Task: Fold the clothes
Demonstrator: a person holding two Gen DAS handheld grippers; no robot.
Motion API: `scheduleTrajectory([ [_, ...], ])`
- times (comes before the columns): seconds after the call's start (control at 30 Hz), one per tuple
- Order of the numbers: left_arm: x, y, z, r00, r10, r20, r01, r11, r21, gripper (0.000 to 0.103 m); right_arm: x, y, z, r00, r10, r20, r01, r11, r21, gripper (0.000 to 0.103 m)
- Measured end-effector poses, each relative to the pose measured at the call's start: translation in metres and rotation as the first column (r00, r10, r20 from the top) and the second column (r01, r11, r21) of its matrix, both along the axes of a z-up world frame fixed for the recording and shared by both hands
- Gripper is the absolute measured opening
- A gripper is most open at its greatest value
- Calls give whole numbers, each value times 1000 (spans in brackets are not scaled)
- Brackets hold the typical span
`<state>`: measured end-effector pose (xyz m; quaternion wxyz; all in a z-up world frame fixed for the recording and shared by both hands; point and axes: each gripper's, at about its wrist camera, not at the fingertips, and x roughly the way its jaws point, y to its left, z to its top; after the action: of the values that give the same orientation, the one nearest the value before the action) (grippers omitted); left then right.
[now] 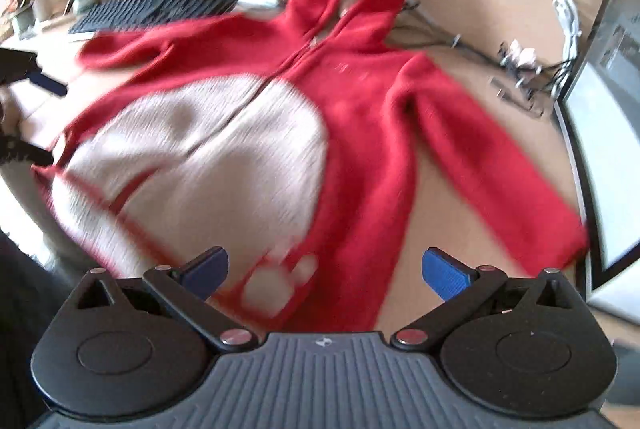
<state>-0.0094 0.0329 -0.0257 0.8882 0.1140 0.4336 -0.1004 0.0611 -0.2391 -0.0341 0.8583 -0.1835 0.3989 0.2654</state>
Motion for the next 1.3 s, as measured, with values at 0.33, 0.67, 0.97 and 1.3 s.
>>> scheduleTrajectory([
  [0.33, -1, 10, 0, 997, 67, 32, -71, 990, 121, 103, -24, 12, -25, 930, -167, 328, 269, 916, -296, 103],
  [0.67, -7, 40, 23, 987, 156, 39, -160, 976, 146, 103, -16, -25, 46, 870, -386, 306, 413, 911, -26, 103],
  [0.97, -13, 56, 22, 993, 34, -114, -44, 995, -94, 103, -20, -36, 16, 974, -215, -74, 215, 977, -12, 103],
  [1.3, 83, 42, 41, 992, 126, -5, -124, 967, -223, 103, 50, -19, 58, 981, -127, -146, 181, 871, 456, 103],
])
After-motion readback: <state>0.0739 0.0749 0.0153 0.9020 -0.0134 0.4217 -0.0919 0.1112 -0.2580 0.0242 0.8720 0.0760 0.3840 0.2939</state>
